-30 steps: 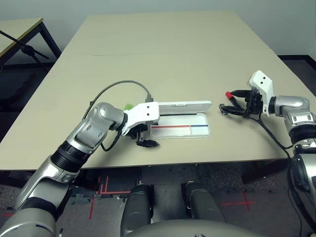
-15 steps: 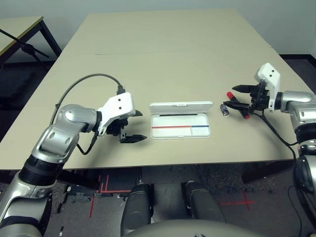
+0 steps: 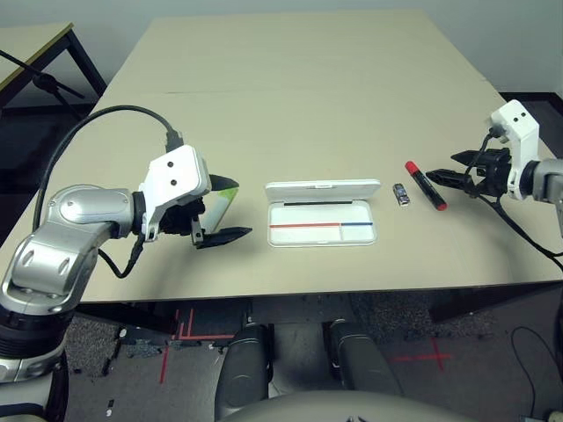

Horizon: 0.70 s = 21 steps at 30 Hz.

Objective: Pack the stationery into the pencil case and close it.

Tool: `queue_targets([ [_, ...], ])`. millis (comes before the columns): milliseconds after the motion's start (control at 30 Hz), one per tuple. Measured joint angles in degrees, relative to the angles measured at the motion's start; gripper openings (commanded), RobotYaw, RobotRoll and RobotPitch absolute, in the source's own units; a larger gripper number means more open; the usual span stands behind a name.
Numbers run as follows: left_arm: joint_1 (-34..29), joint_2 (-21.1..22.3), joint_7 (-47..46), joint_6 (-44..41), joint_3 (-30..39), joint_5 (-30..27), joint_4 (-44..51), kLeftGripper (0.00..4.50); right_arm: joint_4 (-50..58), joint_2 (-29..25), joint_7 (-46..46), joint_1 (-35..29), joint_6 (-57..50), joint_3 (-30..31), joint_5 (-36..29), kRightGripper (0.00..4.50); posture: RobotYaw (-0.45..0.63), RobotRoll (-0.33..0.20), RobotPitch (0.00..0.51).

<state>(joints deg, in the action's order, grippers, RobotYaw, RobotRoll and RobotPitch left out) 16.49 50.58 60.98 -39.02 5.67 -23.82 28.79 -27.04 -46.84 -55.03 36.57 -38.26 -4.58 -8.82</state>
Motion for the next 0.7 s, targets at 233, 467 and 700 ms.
queue_targets([
  [233,-1.3,0.0,-1.5,0.1,-0.6,-0.5,0.1,4.48,-5.7,2.7,4.3,5.2,-1.6,2.9,2.2,4.5,0.04,0.0,0.109],
  [467,-1.3,0.0,-2.5,0.4,-1.6,-0.7,0.3,4.48,-15.6,6.2,6.2,8.7,0.3,6.1,4.7,4.5,0.06,0.0,0.108],
  [700,-1.8,0.2,-3.0,0.5,-1.7,-0.7,1.8,4.5,-22.4,8.1,6.2,11.6,4.0,6.8,6.8,3.82,0.07,0.0,0.105],
])
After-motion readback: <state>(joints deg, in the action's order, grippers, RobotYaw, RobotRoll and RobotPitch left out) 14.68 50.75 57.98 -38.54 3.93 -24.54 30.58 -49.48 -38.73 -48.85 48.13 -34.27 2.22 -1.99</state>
